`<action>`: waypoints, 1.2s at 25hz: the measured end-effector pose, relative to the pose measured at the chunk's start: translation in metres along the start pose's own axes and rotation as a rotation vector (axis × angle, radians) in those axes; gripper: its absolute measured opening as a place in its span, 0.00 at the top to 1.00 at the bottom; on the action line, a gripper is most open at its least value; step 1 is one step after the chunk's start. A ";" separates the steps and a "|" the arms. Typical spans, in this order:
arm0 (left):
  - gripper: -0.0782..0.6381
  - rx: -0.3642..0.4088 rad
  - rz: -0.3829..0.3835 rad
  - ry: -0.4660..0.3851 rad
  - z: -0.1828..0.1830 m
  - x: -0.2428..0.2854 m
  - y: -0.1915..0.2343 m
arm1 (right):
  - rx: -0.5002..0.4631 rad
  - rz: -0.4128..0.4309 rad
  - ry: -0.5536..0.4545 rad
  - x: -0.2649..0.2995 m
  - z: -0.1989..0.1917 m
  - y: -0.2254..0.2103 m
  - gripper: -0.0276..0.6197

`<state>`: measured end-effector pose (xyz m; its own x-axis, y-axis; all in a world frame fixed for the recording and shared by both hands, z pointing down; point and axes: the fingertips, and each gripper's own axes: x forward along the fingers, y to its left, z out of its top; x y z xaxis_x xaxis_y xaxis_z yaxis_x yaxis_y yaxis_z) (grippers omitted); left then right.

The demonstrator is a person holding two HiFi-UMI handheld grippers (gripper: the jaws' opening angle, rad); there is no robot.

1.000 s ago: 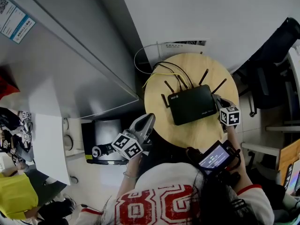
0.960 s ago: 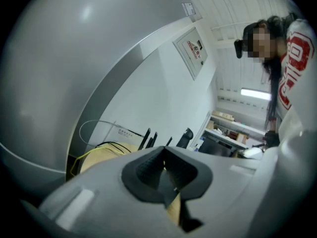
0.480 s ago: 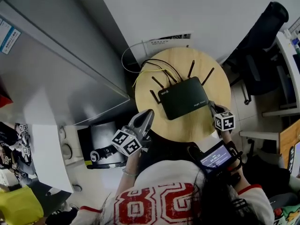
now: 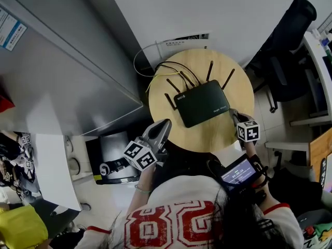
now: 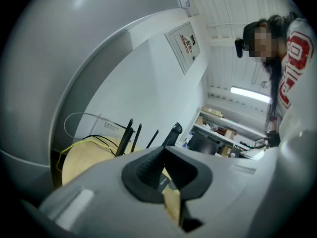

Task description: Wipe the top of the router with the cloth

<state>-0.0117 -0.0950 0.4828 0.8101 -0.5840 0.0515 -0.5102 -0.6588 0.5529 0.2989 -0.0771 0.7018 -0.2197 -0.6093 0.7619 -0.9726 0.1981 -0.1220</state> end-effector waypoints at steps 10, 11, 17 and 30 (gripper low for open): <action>0.90 0.007 0.052 -0.018 0.004 -0.019 0.005 | 0.015 0.046 -0.010 0.006 -0.001 0.025 0.89; 0.90 0.006 0.046 -0.029 0.003 -0.020 0.008 | 0.010 0.056 -0.008 0.006 -0.002 0.030 0.89; 0.90 0.010 0.042 -0.030 0.002 -0.020 0.005 | -0.032 0.134 0.007 0.011 -0.006 0.066 0.89; 0.90 0.002 0.108 -0.095 0.007 -0.041 0.022 | -0.170 0.352 0.077 0.024 -0.013 0.178 0.89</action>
<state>-0.0577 -0.0884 0.4871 0.7196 -0.6937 0.0312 -0.5933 -0.5909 0.5467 0.1215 -0.0461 0.7067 -0.5250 -0.4234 0.7383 -0.8107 0.5129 -0.2824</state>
